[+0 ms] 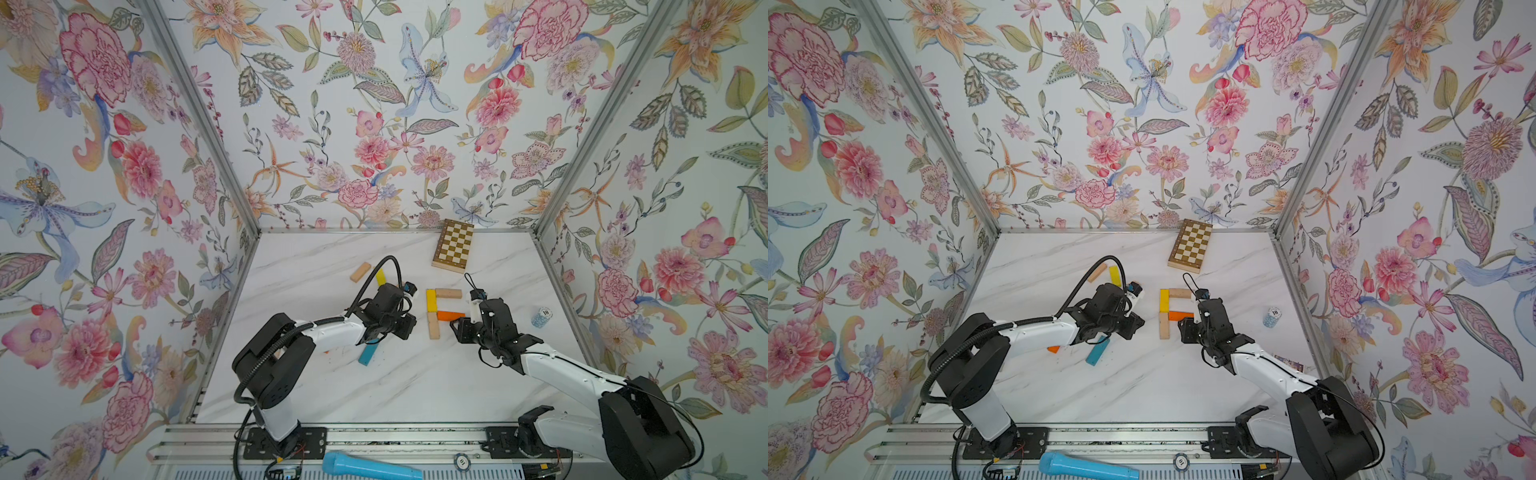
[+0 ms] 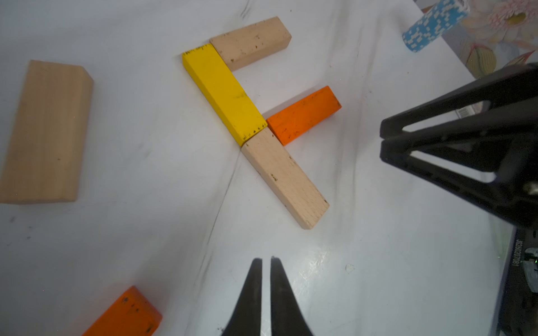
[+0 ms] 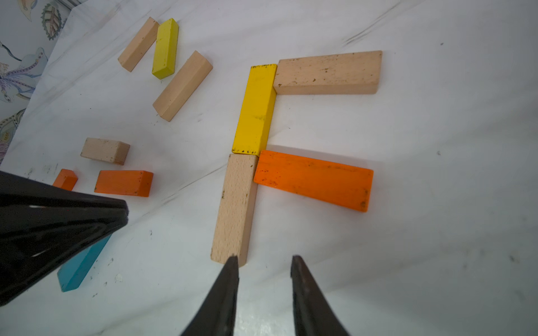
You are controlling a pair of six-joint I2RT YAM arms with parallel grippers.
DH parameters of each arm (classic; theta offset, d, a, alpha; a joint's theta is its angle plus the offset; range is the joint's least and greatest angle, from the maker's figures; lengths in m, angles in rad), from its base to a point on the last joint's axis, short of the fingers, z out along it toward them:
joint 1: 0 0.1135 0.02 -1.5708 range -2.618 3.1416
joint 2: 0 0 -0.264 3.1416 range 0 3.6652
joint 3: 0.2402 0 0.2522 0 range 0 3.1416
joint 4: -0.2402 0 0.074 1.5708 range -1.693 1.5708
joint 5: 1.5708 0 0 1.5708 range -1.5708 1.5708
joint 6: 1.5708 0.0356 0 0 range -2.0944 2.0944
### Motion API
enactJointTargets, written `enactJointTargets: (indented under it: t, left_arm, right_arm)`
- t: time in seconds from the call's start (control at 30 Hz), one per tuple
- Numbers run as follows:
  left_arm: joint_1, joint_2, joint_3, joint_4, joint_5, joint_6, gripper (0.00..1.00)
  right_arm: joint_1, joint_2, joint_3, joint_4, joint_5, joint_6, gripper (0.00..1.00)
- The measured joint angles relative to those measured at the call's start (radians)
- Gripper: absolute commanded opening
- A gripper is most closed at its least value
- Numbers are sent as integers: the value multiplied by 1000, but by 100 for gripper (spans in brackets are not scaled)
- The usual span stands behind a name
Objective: Assemble the number 6 with building blocks
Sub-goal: Pick up the building block from the center of the board.
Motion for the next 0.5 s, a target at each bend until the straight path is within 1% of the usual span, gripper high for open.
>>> enactJointTargets:
  t: [0.13,0.23,0.3,0.5]
  left_arm:
    - [77,-73,-10,-11,-29,-69,16]
    - [126,-114,-20,-45,-68,-104,23]
    - [132,-129,-20,-78,-98,-116,28]
    - [135,-160,-20,-193,-172,-151,30]
  right_arm:
    - [42,39,32,-12,3,1,32]
    - [60,54,39,-24,8,2,32]
    - [61,71,45,-32,12,5,32]
    - [74,118,68,-45,14,39,32]
